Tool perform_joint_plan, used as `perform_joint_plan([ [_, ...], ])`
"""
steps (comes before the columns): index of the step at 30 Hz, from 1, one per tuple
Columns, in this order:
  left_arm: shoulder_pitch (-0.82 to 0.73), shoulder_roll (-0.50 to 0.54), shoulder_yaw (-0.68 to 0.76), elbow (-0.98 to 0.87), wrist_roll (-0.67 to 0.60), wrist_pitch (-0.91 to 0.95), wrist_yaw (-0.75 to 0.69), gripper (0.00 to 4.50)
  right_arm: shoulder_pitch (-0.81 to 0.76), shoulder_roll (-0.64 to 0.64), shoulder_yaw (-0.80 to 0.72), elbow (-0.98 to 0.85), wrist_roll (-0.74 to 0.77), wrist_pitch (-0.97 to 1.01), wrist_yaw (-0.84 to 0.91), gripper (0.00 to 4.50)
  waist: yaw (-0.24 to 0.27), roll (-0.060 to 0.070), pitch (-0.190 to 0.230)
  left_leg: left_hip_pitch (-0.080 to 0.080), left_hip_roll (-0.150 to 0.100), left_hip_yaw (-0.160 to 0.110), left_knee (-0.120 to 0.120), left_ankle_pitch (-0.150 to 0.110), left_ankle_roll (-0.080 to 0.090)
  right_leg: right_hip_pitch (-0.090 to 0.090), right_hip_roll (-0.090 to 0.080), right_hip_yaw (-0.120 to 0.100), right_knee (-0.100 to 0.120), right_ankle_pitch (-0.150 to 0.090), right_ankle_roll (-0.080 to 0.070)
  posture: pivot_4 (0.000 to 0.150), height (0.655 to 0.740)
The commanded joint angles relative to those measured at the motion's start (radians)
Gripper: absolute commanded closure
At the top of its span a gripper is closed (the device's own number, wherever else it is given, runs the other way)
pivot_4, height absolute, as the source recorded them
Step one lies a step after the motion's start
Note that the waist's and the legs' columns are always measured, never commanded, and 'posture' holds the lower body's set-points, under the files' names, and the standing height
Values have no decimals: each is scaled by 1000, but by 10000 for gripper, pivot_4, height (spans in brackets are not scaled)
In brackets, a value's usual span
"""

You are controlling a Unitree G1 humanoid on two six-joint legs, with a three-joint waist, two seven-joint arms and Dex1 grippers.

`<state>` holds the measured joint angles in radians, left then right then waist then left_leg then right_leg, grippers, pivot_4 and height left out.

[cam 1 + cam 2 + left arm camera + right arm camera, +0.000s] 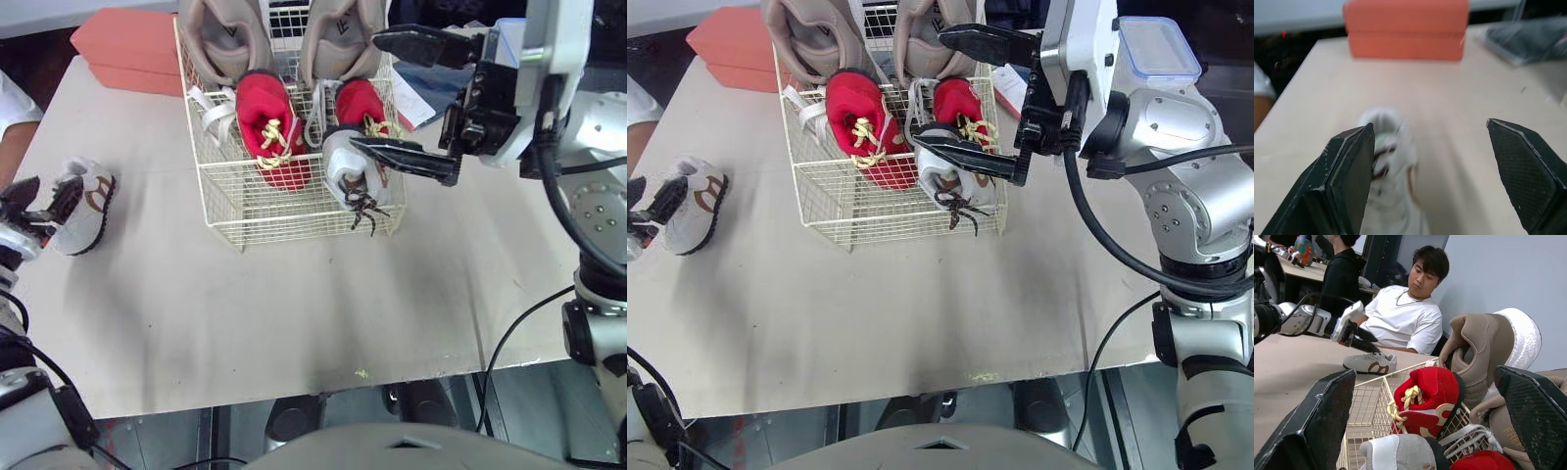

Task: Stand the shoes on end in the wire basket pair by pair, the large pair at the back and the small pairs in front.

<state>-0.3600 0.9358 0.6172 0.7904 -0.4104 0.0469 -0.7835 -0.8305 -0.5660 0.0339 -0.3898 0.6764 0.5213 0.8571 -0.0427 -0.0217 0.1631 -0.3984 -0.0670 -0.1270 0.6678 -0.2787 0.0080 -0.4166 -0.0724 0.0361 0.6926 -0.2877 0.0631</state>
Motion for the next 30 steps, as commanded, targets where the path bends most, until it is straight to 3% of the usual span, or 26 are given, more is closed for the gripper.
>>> perform_joint_plan([
  [1, -38, 67, 10, 103, 29, -47, 50, 5055, -5, -1, -17, -36, 7, 4, -6, 324, -3, 0, 0, 0, 0, 1, 0, 0, 0, -1, 0, 1, 1, 0, 0, 1500, 7400],
  [16, -170, 51, -142, 364, 133, -49, 20, 5055, 14, 7, -26, -65, 30, 42, -31, 324, -2, -1, 0, 0, 0, 1, 1, 0, 0, -1, 0, 1, 2, 0, 0, 1500, 7400],
  [19, -185, 50, -148, 380, 128, -48, 18, 13150, 17, 4, -27, -69, 32, 48, -34, 0, -1, -1, 0, 0, 0, 1, 1, 0, 0, -1, 0, 1, 3, 0, 0, 1500, 7400],
  [23, -176, 46, -159, 373, 130, -48, -10, 31574, 27, -1, -33, -78, 33, 58, -42, 0, 3, -1, -1, 0, 0, 1, 1, 0, 0, -1, 0, 1, 3, 0, 0, 1500, 7400],
  [26, -169, 42, -159, 356, 120, -38, -36, 42631, 34, 1, -32, -82, 31, 60, -46, 0, 4, -1, -1, 0, -1, 1, 1, 0, 0, -1, -1, 1, 3, 0, 0, 1500, 7400],
  [30, -150, 46, -148, 324, 98, -16, -76, 43992, 42, 2, -31, -89, 33, 65, -53, 0, 4, -1, -1, 0, -1, 1, 1, 0, 0, -1, -1, 1, 3, 0, 0, 1500, 7400],
])
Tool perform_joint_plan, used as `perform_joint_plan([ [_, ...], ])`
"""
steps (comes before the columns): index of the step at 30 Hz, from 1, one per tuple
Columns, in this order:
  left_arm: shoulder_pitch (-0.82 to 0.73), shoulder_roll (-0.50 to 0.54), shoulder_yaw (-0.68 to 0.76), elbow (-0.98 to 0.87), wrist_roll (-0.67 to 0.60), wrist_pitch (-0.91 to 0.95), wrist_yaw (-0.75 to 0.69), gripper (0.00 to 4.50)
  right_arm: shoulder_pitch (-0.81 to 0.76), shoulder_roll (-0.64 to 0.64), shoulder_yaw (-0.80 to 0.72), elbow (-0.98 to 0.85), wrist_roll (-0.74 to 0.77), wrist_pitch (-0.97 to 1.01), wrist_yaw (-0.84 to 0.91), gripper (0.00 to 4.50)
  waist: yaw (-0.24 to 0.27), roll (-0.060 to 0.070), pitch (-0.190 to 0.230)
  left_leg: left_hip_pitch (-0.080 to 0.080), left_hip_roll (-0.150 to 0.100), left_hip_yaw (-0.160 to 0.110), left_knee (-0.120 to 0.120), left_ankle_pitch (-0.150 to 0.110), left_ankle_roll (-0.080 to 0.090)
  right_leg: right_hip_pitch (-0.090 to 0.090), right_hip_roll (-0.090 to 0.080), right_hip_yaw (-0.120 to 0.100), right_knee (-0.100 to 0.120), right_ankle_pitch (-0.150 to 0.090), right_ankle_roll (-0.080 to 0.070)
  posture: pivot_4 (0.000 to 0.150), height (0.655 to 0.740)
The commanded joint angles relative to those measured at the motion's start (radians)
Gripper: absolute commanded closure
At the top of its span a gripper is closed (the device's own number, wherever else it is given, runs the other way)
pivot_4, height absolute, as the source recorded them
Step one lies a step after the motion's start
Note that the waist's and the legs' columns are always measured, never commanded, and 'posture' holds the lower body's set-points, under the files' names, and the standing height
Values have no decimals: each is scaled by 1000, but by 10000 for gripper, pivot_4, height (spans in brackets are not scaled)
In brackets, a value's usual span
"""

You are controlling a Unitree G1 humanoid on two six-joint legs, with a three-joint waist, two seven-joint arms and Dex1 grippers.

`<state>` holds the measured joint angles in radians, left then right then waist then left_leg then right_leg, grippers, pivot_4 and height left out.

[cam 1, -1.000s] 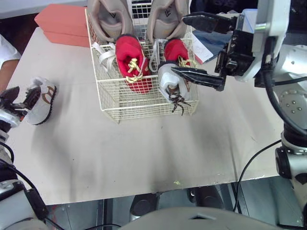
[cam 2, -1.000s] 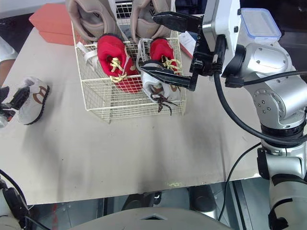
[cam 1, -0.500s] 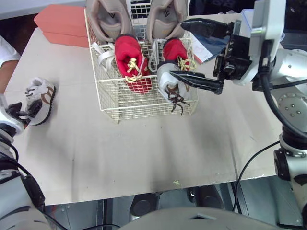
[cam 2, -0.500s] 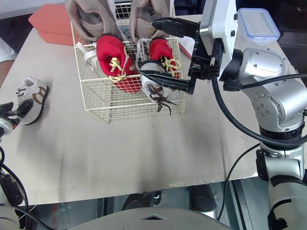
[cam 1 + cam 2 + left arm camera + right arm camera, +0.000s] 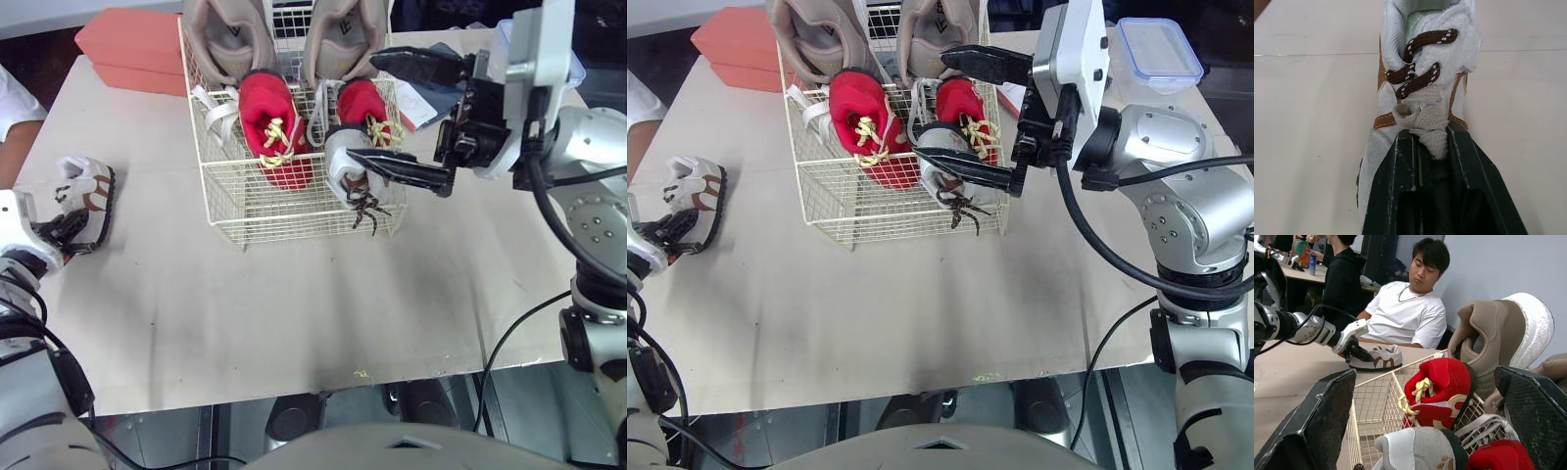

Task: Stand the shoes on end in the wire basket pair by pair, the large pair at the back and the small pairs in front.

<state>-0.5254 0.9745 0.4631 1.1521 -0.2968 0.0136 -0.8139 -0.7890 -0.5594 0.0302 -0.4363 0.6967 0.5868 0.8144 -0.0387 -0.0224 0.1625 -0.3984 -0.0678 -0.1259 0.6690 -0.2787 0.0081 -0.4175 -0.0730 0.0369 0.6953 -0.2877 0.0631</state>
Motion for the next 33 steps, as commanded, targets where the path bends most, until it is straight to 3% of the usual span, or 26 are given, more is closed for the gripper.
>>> perform_joint_plan([
  [1, 20, 7, 10, -46, -20, 19, -47, 43992, 1, -5, -26, -41, 12, -1, -9, 0, -1, 0, 0, 0, 0, 0, 0, 0, 0, 0, 0, 0, 0, 0, 0, 1500, 7400],
  [14, 125, -48, 105, -311, -120, -20, -14, 43994, -7, -6, -28, -35, 21, 4, -7, 0, -3, -1, -1, 0, 0, -1, 0, 0, 0, 0, 0, 0, 0, 0, 0, 1500, 7400],
  [23, 133, -160, 236, -729, -287, -11, 73, 43995, -10, 22, -48, -19, 55, 9, -34, 0, -5, -3, -2, 0, 1, 0, 0, 0, 0, 0, 0, 1, -1, 0, 0, 1500, 7400],
  [33, 97, -244, 230, -1126, -495, 93, 94, 43995, 5, 42, -75, -9, 84, 17, -68, 0, -3, -4, -2, -1, 1, 0, 1, 0, 0, 0, 0, 1, -1, 0, 0, 1500, 7400],
])
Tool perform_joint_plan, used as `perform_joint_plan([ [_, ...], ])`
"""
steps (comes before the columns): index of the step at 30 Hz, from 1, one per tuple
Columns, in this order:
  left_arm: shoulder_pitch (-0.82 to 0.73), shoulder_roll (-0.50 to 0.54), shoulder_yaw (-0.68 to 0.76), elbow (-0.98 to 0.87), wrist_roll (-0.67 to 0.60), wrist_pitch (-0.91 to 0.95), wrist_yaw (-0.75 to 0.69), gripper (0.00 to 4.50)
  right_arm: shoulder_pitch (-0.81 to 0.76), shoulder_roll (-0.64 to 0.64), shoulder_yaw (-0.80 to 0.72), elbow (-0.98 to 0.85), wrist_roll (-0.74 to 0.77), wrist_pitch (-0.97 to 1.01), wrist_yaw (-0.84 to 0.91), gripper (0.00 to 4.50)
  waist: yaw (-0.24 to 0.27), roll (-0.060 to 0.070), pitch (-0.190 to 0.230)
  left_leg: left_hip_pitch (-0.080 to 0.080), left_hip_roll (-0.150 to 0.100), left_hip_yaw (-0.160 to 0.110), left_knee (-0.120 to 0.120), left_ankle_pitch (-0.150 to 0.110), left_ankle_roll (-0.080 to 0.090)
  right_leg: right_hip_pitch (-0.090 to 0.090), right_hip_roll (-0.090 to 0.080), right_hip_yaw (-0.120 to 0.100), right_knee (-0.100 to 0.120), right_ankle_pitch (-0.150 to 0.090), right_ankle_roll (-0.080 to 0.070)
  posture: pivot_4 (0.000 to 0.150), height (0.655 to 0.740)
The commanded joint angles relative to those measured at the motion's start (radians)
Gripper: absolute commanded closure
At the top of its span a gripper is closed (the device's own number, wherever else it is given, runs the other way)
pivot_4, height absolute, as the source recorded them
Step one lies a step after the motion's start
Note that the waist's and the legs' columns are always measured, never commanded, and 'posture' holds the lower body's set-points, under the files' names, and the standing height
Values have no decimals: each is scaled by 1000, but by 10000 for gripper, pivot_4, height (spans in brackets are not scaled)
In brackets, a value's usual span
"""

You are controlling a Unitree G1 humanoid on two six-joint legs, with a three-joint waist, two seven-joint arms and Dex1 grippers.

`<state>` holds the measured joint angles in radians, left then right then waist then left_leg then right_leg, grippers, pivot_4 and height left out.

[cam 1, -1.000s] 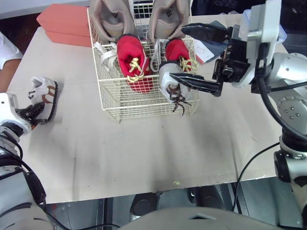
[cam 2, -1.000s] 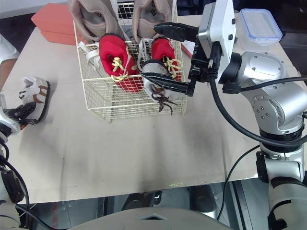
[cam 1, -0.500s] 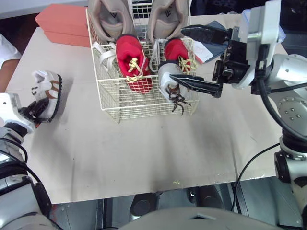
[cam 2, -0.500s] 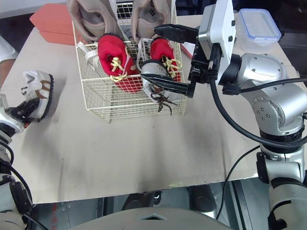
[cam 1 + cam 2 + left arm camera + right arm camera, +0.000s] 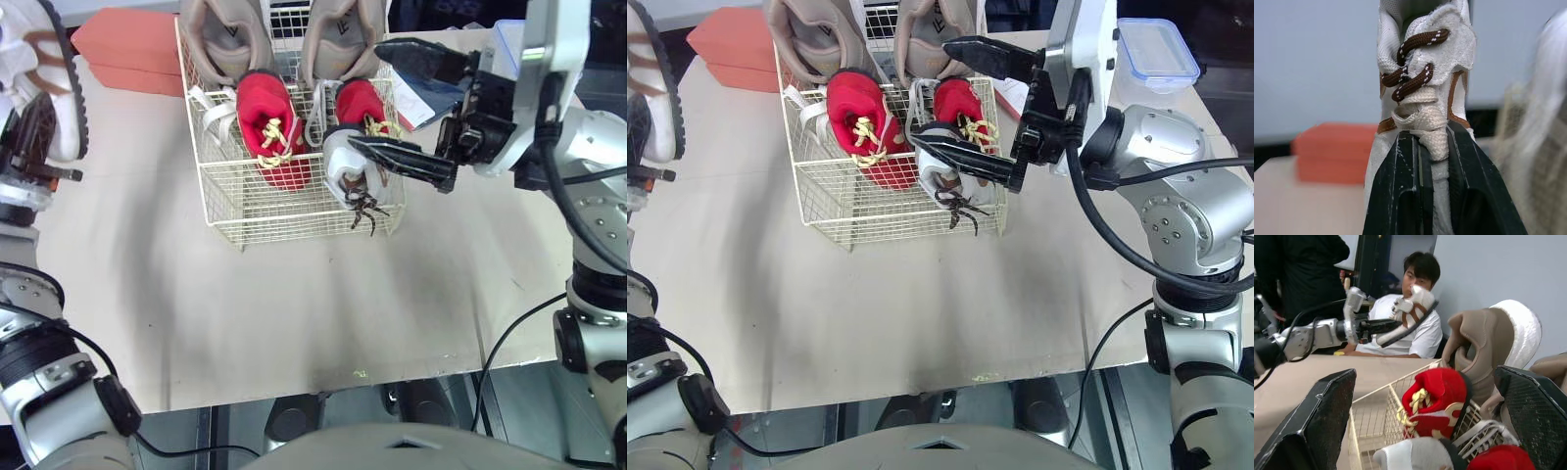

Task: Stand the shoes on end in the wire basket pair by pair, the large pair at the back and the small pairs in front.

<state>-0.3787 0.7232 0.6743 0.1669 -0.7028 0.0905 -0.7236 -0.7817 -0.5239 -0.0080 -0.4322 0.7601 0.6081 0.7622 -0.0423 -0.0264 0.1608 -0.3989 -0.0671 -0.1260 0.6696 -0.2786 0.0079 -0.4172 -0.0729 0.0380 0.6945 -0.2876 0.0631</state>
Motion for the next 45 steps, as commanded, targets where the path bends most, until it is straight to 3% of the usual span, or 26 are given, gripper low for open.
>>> perform_joint_plan([
  [1, -63, 4, 18, -161, -109, 24, 6, 43995, -2, 9, -39, -12, 23, -3, -20, 0, 1, 0, 0, 0, 0, 0, 0, 0, 0, 0, 0, 0, 0, 0, 0, 1500, 7400],
  [10, -193, -48, -105, -382, -252, 120, 28, 43995, -15, 56, -79, 12, 60, 6, -98, 0, -2, 0, 0, 0, 0, 1, 0, 0, 0, 0, 0, 0, 0, 0, 0, 1500, 7400],
  [15, -231, -116, -184, -476, -254, 129, 79, 43995, -30, 90, -110, 16, 108, 30, -172, 0, -2, 0, 0, 0, 0, 1, 0, 0, 0, 0, 1, 0, 0, 0, 0, 1500, 7400],
  [32, -144, -392, -569, -573, 261, -146, 188, 43995, -104, 256, -115, 81, 269, 81, -353, 0, -2, 0, 0, 1, 0, 3, 0, 0, 0, 0, 2, 2, 1, 0, 0, 1500, 7400],
  [41, -67, -418, -643, -525, 440, -305, 183, 43995, -120, 334, -97, 102, 308, 100, -405, 0, -2, 0, 0, 1, 0, 3, 0, 0, 0, 0, 2, 2, 1, 0, 0, 1500, 7400],
  [42, -60, -413, -651, -520, 454, -320, 175, 43995, -116, 330, -102, 98, 313, 104, -409, 4148, -2, 0, 0, 1, 0, 3, 0, 0, 0, 0, 2, 2, 1, 0, 0, 1500, 7400],
  [44, -51, -410, -653, -516, 458, -332, 172, 43995, -110, 319, -117, 88, 332, 115, -415, 7727, -2, 0, 0, 1, 0, 3, 0, 0, 0, 0, 2, 2, 0, 0, 0, 1500, 7400],
  [45, -49, -411, -650, -514, 454, -335, 173, 43995, -107, 313, -123, 85, 339, 118, -417, 13559, -1, 0, 0, 1, 0, 3, 0, 0, 0, 0, 2, 2, 0, 0, 0, 1500, 7400],
])
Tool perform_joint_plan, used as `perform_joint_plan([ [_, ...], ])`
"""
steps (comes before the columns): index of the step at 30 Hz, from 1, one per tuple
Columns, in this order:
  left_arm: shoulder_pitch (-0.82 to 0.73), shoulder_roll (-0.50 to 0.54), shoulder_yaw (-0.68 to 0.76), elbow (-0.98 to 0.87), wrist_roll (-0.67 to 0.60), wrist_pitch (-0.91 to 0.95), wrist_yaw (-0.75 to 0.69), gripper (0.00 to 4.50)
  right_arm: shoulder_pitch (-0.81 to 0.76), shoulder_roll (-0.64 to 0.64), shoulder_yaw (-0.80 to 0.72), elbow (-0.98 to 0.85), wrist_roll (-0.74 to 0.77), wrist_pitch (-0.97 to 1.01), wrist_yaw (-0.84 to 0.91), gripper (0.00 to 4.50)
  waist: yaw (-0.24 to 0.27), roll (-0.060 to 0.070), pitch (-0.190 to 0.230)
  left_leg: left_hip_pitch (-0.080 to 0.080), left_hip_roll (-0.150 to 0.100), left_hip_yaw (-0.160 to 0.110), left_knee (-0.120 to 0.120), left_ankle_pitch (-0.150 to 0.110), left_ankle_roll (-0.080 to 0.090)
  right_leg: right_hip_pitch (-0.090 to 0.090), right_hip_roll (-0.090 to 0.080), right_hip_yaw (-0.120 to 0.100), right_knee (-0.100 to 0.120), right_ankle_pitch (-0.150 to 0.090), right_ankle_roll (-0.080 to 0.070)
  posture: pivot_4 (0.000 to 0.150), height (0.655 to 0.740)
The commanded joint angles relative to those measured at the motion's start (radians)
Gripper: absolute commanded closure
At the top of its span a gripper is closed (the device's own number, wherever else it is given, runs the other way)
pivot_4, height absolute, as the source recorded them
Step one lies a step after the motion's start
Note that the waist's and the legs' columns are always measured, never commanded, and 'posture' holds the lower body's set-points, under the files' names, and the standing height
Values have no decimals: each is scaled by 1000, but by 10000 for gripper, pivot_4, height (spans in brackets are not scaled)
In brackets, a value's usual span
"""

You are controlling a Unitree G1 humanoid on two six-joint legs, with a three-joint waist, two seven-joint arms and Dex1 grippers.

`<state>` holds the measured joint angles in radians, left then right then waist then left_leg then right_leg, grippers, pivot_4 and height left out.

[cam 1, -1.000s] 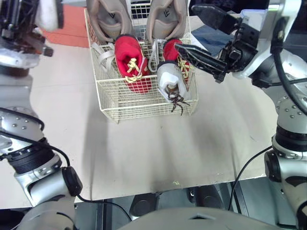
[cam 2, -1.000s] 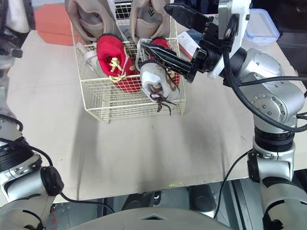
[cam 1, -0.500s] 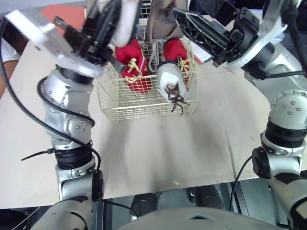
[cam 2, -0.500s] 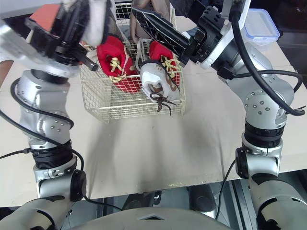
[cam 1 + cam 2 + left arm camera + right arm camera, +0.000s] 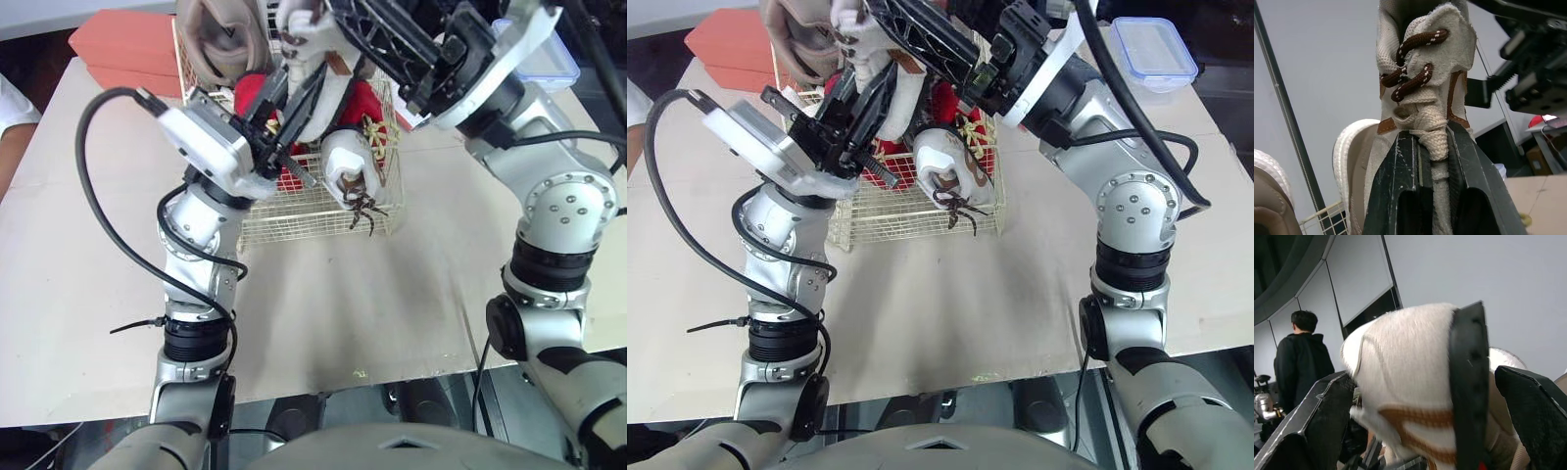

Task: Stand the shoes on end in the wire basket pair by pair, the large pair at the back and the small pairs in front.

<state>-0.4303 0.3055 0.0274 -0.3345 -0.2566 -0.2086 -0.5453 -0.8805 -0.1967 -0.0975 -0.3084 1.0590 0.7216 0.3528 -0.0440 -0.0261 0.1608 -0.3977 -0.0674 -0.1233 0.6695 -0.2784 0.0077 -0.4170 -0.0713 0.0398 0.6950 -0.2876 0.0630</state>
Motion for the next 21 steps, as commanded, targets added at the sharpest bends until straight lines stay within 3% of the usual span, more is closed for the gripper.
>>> perform_joint_plan([
  [1, 4, 5, -1, -14, -7, -31, -7, 43995, -6, -17, -36, -42, 46, 8, -10, 16393, 1, 0, 0, 0, 0, 0, 0, 0, 0, 0, 0, 0, 0, 0, 0, 1500, 7400],
  [2, 7, 4, 0, -16, -24, -24, -13, 43995, -6, -19, -35, -44, 49, 10, -15, 20887, 1, 0, 0, 0, 0, 0, 0, 0, 0, 0, 0, 0, 0, 0, 0, 1500, 7400],
  [4, 13, 7, -1, -24, -54, -6, -27, 33376, -6, -23, -33, -49, 51, 15, -25, 29840, -1, 0, 0, 0, 0, 0, 0, 0, 0, 0, 0, 0, 0, 0, 0, 1500, 7400],
  [5, 20, 13, -4, -37, -87, 17, -46, 32498, -8, -27, -32, -50, 51, 18, -28, 30856, -1, 0, 0, 0, 0, 0, 0, 0, 0, 0, 0, 0, 0, 0, 0, 1500, 7400],
  [7, 33, 30, -8, -62, -146, 59, -79, 21888, -10, -38, -30, -51, 48, 19, -29, 36564, -1, 0, 0, 0, 0, 0, 0, 0, 0, 0, 0, 0, 0, 0, 0, 1500, 7400],
  [8, 38, 44, 2, -80, -196, 96, -91, 15899, -11, -51, -32, -49, 43, 20, -21, 36564, -1, 0, 0, 0, 0, 0, 0, 0, 0, 0, 0, 0, 0, 0, 0, 1500, 7400],
  [9, 41, 57, 14, -97, -242, 132, -101, 14039, -12, -64, -33, -48, 40, 21, -11, 36564, -1, 0, 0, 0, 0, 0, 0, 0, 0, 0, 0, 0, 0, 0, 0, 1500, 7400],
  [10, 44, 90, 27, -118, -300, 178, -128, 7960, -12, -85, -34, -48, 34, 22, 12, 36564, 0, 0, 0, 0, 0, 0, 0, 0, 0, 0, 0, 0, 0, 0, 0, 1500, 7400],
  [12, 40, 173, 74, -154, -434, 278, -182, 515, -10, -140, -40, -52, 44, 35, 81, 36564, 0, 0, 0, 0, 0, 0, 0, 0, 0, 0, 0, 0, 0, 0, 0, 1500, 7400],
  [17, 19, 377, 199, -171, -763, 519, -280, 515, -9, -240, -44, -63, 104, 64, 233, 36564, -2, 2, 1, 0, 1, 0, 0, 0, 0, 0, 1, 0, 0, 0, 0, 1500, 7400],
  [21, -21, 454, 244, -135, -879, 631, -315, 515, -8, -270, -32, -88, 137, 79, 316, 36564, 0, 2, 1, 1, 1, -1, 0, 0, 0, 0, 1, -1, 0, 0, 0, 1500, 7400],
])
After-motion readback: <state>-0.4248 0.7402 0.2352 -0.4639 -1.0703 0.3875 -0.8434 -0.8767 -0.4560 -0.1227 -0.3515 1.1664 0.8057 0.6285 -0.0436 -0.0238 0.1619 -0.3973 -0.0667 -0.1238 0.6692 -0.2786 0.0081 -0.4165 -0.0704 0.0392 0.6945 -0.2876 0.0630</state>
